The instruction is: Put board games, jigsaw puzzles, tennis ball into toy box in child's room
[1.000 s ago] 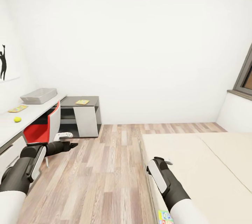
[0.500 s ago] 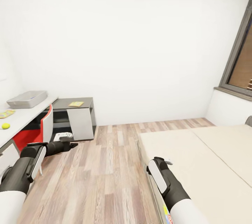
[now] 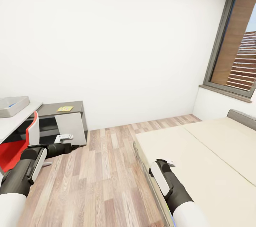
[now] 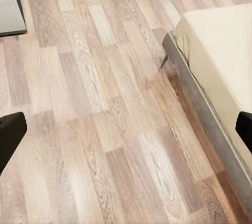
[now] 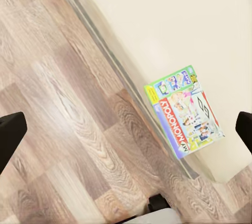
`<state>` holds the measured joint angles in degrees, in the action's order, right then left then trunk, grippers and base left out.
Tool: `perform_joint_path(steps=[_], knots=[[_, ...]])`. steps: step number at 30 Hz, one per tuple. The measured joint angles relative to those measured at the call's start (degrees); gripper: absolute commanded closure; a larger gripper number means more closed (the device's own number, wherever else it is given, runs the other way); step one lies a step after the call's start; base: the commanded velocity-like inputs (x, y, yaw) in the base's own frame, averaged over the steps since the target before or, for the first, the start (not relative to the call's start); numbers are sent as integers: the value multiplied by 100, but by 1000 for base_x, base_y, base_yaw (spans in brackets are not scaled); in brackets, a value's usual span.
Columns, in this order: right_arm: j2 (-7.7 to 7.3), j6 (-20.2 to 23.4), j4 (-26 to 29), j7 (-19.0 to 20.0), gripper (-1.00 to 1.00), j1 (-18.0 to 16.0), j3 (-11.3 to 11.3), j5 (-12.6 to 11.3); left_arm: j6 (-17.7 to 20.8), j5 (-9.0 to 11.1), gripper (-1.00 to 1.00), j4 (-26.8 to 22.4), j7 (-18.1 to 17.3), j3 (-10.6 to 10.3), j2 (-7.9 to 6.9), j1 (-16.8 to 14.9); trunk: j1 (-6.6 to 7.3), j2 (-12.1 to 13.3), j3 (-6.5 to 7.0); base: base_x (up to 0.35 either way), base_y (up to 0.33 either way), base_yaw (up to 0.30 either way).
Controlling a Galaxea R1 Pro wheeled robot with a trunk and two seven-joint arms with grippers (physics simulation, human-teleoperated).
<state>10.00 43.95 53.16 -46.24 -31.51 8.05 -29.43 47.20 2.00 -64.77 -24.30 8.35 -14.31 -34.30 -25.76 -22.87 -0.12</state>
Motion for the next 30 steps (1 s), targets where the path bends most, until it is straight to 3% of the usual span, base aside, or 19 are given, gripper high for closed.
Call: perform_joint_path(steps=[30], knots=[[0,-5,0,3,-100,0,0,-2,0,0,-100,-1,1,0,0,-1,0,0,0,0,291,-280]])
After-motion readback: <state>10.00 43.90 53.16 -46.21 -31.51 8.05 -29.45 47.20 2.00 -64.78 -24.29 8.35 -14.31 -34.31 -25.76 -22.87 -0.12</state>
